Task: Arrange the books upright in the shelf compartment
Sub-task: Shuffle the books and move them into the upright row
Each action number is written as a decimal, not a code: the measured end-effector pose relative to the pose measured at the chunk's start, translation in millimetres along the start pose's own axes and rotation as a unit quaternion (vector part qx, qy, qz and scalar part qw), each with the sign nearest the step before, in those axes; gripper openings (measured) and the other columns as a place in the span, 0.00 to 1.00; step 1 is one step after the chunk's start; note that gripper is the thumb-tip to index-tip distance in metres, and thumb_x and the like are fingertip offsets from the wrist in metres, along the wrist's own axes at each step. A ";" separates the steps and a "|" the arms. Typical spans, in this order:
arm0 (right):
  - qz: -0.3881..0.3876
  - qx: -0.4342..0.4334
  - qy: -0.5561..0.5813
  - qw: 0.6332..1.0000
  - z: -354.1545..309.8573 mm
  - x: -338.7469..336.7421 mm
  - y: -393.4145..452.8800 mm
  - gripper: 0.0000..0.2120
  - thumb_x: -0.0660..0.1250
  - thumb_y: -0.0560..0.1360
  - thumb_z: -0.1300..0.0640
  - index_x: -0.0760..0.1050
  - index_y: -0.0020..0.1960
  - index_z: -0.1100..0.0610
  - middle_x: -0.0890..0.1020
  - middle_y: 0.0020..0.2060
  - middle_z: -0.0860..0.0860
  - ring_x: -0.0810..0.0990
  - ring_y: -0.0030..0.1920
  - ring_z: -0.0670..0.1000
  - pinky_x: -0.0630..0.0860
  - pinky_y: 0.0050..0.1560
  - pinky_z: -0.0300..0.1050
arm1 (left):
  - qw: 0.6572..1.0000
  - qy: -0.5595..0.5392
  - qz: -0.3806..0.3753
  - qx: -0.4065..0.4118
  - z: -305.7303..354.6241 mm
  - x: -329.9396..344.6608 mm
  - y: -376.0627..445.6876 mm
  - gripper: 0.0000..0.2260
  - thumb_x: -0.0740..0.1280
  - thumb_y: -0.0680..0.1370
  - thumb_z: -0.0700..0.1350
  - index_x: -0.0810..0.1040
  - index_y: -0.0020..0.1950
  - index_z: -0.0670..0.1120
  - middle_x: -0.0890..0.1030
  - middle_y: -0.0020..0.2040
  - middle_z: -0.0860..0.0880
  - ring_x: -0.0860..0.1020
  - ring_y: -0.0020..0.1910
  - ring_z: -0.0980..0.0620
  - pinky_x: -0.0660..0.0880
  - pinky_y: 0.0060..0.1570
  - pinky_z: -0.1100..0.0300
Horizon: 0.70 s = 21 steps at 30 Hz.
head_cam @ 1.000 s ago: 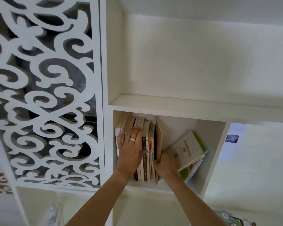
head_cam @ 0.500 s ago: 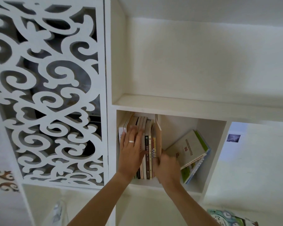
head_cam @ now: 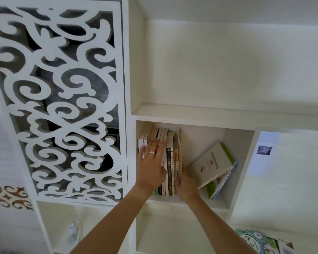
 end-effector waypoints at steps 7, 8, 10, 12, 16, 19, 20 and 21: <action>-0.046 0.004 -0.012 0.999 0.5 4.3 9.3 0.31 0.57 0.85 0.50 0.46 0.83 0.47 0.81 0.61 0.54 0.85 0.50 0.51 0.86 0.47 0.52 | 1.000 -0.008 -0.011 0.012 -9.9 3.3 -0.6 0.38 0.69 0.72 0.44 0.60 0.81 0.50 0.62 0.79 0.51 0.55 0.81 0.53 0.54 0.79 0.46; -0.044 0.001 -0.015 0.999 1.4 4.2 9.8 0.32 0.57 0.85 0.50 0.45 0.83 0.47 0.81 0.61 0.54 0.85 0.50 0.51 0.86 0.47 0.52 | 1.000 -0.005 -0.010 0.014 -9.0 3.4 -1.3 0.38 0.69 0.72 0.43 0.59 0.81 0.50 0.62 0.80 0.50 0.55 0.81 0.52 0.54 0.79 0.46; -0.037 0.001 -0.016 0.999 4.1 5.2 10.8 0.32 0.57 0.85 0.51 0.45 0.83 0.46 0.81 0.60 0.53 0.85 0.49 0.51 0.86 0.46 0.52 | 1.000 0.011 -0.010 0.004 -6.4 4.7 -3.7 0.39 0.69 0.73 0.42 0.56 0.82 0.50 0.60 0.81 0.49 0.53 0.82 0.50 0.53 0.79 0.45; -0.028 0.004 -0.007 1.000 5.8 5.5 10.9 0.30 0.58 0.85 0.51 0.47 0.82 0.47 0.82 0.58 0.53 0.85 0.49 0.51 0.86 0.46 0.52 | 0.999 0.037 -0.001 -0.024 -5.2 8.0 -6.8 0.40 0.69 0.75 0.42 0.53 0.83 0.51 0.57 0.82 0.47 0.51 0.82 0.49 0.52 0.80 0.45; 0.014 -0.010 0.012 1.000 6.1 -0.3 7.4 0.23 0.58 0.84 0.48 0.61 0.78 0.48 0.84 0.52 0.51 0.85 0.48 0.50 0.84 0.48 0.45 | 0.997 0.053 0.007 -0.056 6.3 4.2 -5.4 0.39 0.69 0.72 0.41 0.57 0.81 0.52 0.60 0.81 0.46 0.55 0.81 0.47 0.57 0.76 0.48; 0.082 -0.001 0.020 0.996 7.4 -8.7 0.9 0.13 0.60 0.84 0.52 0.73 0.67 0.53 0.85 0.48 0.51 0.86 0.46 0.52 0.85 0.49 0.52 | 0.997 0.017 0.032 -0.061 14.6 -7.5 1.5 0.34 0.66 0.68 0.44 0.68 0.75 0.51 0.69 0.75 0.47 0.64 0.77 0.48 0.64 0.69 0.50; 0.105 -0.003 0.018 0.994 5.5 -11.7 -2.3 0.10 0.60 0.84 0.53 0.75 0.63 0.54 0.85 0.46 0.51 0.86 0.44 0.52 0.85 0.47 0.53 | 0.998 0.006 0.037 -0.058 16.1 -9.2 3.5 0.32 0.66 0.67 0.45 0.70 0.73 0.50 0.71 0.73 0.48 0.66 0.76 0.48 0.65 0.68 0.50; 0.127 -0.007 0.012 0.992 2.5 -15.5 -6.1 0.09 0.61 0.83 0.54 0.76 0.60 0.56 0.85 0.45 0.51 0.85 0.42 0.51 0.85 0.44 0.51 | 0.998 -0.008 0.040 -0.052 17.5 -9.4 4.8 0.31 0.66 0.67 0.45 0.72 0.72 0.50 0.73 0.72 0.48 0.68 0.74 0.48 0.65 0.67 0.51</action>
Point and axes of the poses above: each hand's wrist, its own y-axis towards the middle knuckle, its own x-axis out of the palm, z = x × y, the point moved 7 cm from there along y, towards the middle knuckle
